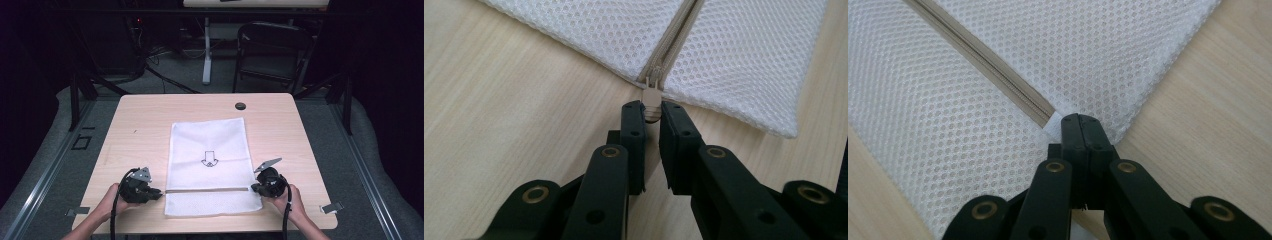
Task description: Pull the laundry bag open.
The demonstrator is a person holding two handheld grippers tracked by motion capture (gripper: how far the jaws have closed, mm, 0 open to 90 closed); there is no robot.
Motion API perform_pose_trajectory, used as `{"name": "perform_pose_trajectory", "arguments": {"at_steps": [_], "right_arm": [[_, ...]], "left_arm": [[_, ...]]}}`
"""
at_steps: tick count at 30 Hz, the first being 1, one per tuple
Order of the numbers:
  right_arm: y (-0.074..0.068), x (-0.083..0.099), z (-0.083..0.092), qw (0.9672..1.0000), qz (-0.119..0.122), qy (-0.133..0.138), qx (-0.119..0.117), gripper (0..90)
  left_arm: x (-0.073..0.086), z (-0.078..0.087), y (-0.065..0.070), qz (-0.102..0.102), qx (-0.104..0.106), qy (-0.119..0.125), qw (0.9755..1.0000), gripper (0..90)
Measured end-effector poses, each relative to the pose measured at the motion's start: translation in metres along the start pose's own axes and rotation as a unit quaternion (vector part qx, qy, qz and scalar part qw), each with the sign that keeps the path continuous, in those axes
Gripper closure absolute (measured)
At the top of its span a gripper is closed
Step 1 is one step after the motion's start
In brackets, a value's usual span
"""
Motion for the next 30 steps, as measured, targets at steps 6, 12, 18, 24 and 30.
{"name": "perform_pose_trajectory", "arguments": {"at_steps": [6,12,18,24,30], "right_arm": [[-0.004,-0.002,0.003,0.9997,0.012,0.003,-0.020,71.6],[-0.005,-0.005,0.013,0.9998,0.014,0.009,-0.008,50.2],[0.002,-0.003,0.035,0.9997,0.000,0.025,0.003,26.2],[0.015,0.013,0.059,0.9985,-0.029,0.013,0.044,12.9],[0.028,0.040,0.074,0.9957,-0.056,0.001,0.074,6.2]], "left_arm": [[-0.003,0.010,-0.004,0.013,-0.016,0.010,0.9997,57.0],[-0.008,0.031,-0.009,0.045,-0.055,0.032,0.9970,33.0],[-0.006,0.047,-0.008,0.071,-0.091,0.027,0.9929,14.9],[0.004,0.053,-0.003,0.110,-0.129,0.004,0.9855,8.5],[0.016,0.057,0.001,0.131,-0.158,-0.014,0.9786,4.8]]}}
Point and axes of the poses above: each handheld gripper's, and its own axes: z roughly backward along the jaws, x roughly out of its underside, y roughly to its right, the point moved 8 cm from there along -z, roughly forward along the jaws, and after that the axes turned 3 degrees about z, right-handed, at the moved point
